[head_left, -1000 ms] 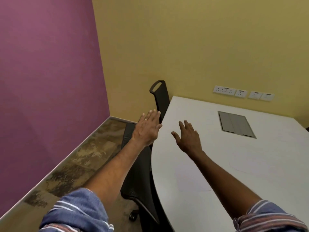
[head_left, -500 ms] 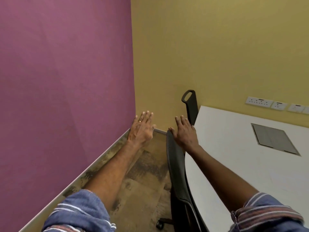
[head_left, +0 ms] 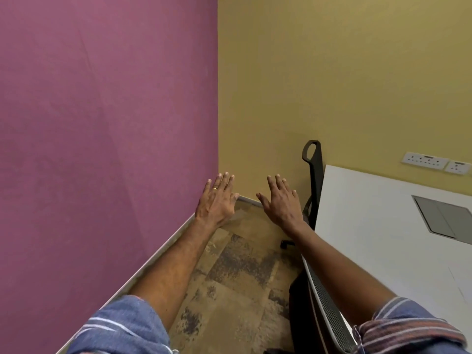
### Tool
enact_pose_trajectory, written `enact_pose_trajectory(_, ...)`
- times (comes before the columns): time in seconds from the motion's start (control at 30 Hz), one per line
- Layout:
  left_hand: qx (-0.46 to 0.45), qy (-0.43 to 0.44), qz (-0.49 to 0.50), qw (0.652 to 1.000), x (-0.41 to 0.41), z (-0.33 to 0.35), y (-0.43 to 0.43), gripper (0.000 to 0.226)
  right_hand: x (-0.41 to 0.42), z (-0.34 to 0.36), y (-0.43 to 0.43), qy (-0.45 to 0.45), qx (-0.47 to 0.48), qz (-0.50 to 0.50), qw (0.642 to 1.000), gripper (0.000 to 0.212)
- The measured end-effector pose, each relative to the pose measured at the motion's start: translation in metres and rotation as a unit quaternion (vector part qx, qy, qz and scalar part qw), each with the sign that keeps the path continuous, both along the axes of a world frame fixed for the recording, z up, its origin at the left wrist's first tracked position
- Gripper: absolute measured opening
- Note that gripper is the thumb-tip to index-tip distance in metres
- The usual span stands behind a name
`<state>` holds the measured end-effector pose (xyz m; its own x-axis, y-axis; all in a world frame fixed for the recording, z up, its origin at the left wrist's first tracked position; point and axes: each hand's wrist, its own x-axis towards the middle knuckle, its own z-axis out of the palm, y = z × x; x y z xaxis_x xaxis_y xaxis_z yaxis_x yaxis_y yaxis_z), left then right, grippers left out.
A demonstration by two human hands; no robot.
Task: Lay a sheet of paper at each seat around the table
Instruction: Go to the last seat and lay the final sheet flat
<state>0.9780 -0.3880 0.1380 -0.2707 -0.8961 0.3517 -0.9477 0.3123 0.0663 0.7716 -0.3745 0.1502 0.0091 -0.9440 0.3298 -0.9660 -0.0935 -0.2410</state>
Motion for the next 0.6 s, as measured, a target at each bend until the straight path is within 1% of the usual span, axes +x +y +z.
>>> enact_pose_trajectory(0.07,-0.003,0.006,-0.003,1.000,0.004,-0.001,-0.039,0.061,0.004,-0.003,-0.034,-0.008,0.002,-0.007,1.000,0.071)
enact_pose_trajectory(0.1,-0.016,0.004,0.000,1.000,0.005,0.003,-0.044,0.061,0.006,-0.001,-0.036,-0.007,0.001,-0.007,1.000,0.071)
enact_pose_trajectory(0.17,-0.001,0.019,-0.010,1.000,0.000,0.001,-0.085,0.062,0.000,-0.007,-0.074,0.003,0.003,-0.019,1.000,0.072)
enact_pose_trajectory(0.2,-0.010,0.016,-0.015,1.000,-0.003,0.002,-0.087,0.062,-0.005,-0.007,-0.076,0.010,0.001,-0.024,1.000,0.072)
enact_pose_trajectory(0.27,-0.006,0.005,-0.025,1.000,-0.009,0.002,-0.128,0.062,-0.012,-0.010,-0.116,-0.005,0.011,-0.043,0.999,0.071)
enact_pose_trajectory(0.3,-0.014,0.009,-0.025,1.000,-0.009,0.004,-0.132,0.062,-0.014,-0.009,-0.119,0.001,0.007,-0.043,0.999,0.071)
enact_pose_trajectory(0.37,-0.002,0.021,-0.025,0.999,-0.012,0.004,-0.171,0.061,-0.022,-0.011,-0.153,-0.002,0.006,-0.056,0.998,0.070)
enact_pose_trajectory(0.4,-0.011,0.017,-0.027,0.999,-0.014,0.004,-0.173,0.061,-0.023,-0.010,-0.155,0.002,0.001,-0.058,0.998,0.070)
enact_pose_trajectory(0.47,0.007,0.013,-0.037,0.999,-0.021,0.001,-0.205,0.061,-0.031,-0.011,-0.183,-0.010,0.012,-0.076,0.997,0.070)
enact_pose_trajectory(0.6,-0.005,0.019,-0.054,0.998,-0.029,-0.002,-0.241,0.061,-0.037,-0.014,-0.212,0.002,0.008,-0.094,0.996,0.069)
